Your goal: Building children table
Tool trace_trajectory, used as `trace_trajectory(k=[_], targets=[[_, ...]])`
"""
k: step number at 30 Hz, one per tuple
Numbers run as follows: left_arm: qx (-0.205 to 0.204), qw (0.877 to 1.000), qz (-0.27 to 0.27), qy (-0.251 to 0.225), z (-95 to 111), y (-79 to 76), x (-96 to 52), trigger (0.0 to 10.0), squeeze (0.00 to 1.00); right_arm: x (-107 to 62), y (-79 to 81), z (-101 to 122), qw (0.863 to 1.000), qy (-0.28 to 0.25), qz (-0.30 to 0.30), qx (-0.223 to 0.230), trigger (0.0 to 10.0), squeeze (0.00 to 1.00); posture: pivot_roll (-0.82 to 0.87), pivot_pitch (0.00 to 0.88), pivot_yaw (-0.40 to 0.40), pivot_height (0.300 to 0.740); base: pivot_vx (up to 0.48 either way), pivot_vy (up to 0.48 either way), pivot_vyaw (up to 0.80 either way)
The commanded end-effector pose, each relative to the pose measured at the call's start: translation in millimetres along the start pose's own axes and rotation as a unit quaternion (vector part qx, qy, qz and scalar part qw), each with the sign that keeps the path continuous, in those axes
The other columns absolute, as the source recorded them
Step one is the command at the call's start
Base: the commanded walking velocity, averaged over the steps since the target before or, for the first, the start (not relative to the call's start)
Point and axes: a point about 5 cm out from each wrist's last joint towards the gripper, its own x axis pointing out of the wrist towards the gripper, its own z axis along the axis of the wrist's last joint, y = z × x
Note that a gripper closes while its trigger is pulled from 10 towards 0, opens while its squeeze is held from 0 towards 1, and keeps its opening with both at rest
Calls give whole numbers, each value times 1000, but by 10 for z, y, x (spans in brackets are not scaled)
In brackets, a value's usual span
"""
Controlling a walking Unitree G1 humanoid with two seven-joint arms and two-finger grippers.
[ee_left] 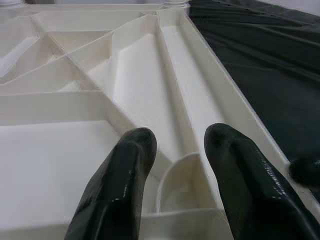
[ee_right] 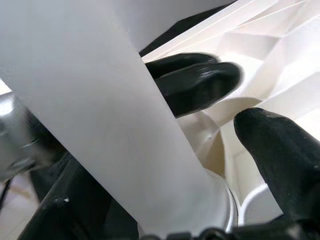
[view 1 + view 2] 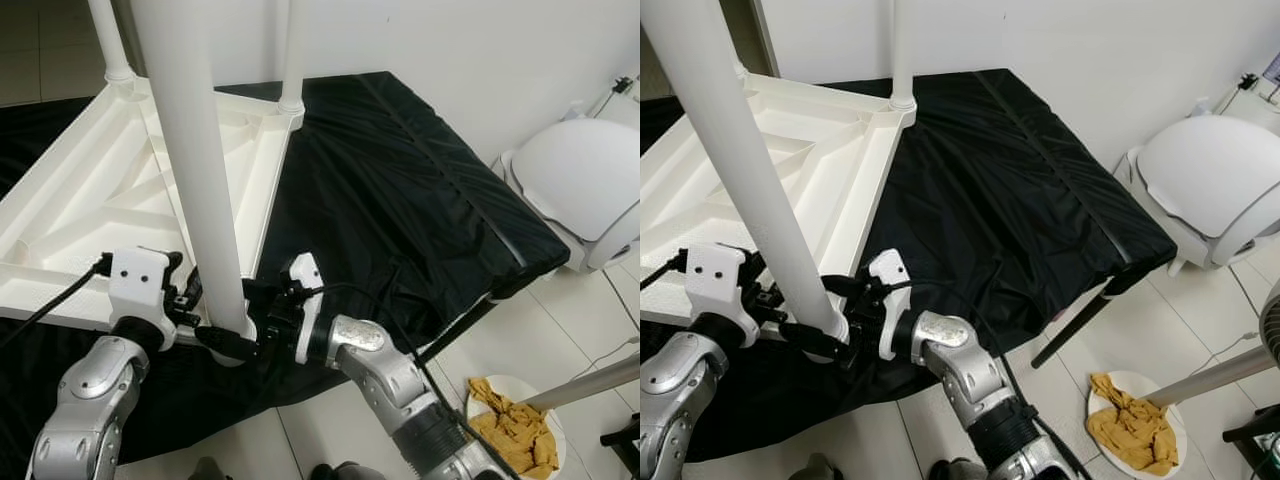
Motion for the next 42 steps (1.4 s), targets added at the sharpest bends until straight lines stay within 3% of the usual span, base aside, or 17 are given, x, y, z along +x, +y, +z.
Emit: trace_trajectory(k=[1, 9, 12, 14, 16, 19, 21, 22, 23, 25, 28, 35, 42], targets=[[2, 1000, 1, 7, -22, -32, -1, 10000, 0, -121, -164, -1, 997, -4, -75, -4, 10000, 0, 94, 85, -93, 740, 0, 0, 0], [7, 1000, -3, 12, -43, -46, 8, 10000, 0, -347, -417, 88, 984, -22, -173, -21, 10000, 0, 75, 87, -83, 740, 0, 0, 0], [12, 1000, -11, 16, -65, -68, 26, 10000, 0, -598, -692, 145, 957, -24, -286, -47, 10000, 0, 56, 91, -74, 740, 0, 0, 0], [12, 1000, -11, 16, -65, -68, 26, 10000, 0, -598, -692, 145, 957, -24, -286, -47, 10000, 0, 56, 91, -74, 740, 0, 0, 0], [14, 1000, -13, 16, -66, -74, 42, 10000, 0, -711, -810, 161, 937, -22, -345, -57, 10000, 0, 54, 91, -68, 740, 0, 0, 0], [14, 1000, -14, 16, -65, -79, 49, 10000, 0, -768, -867, 166, 925, -22, -375, -59, 10000, 0, 54, 91, -68, 740, 0, 0, 0], [21, 999, -17, 17, -65, -86, 58, 10000, 0, -877, -965, 181, 900, -20, -430, -68, 10000, 0, 50, 89, -59, 740, 0, 0, 0], [21, 999, -17, 17, -65, -86, 58, 10000, 0, -877, -965, 181, 900, -20, -430, -68, 10000, 0, 50, 89, -59, 740, 0, 0, 0], [24, 999, -20, 17, -63, -94, 65, 10000, 0, -954, -1033, 213, 876, -20, -473, -87, 10000, 0, 47, 89, -55, 740, 0, 0, 0], [24, 999, -20, 17, -63, -94, 65, 10000, 0, -954, -1033, 213, 876, -20, -473, -87, 10000, 0, 47, 89, -55, 740, 0, 0, 0], [27, 999, -26, 15, -45, -118, 90, 10000, 0, -1039, -1111, 237, 849, -25, -520, -90, 10000, 0, 44, 91, -50, 740, 0, 0, 0], [27, 999, -23, 15, -41, -127, 121, 10000, 0, -1114, -1167, 231, 833, -19, -545, -98, 10000, 0, 40, 92, -48, 740, 0, 0, 0], [22, 999, -21, 25, -39, -203, 151, 10000, 0, -1039, -1109, 241, 852, -28, -512, -100, 10000, 0, 38, 99, -45, 740, 0, 0, 0]])
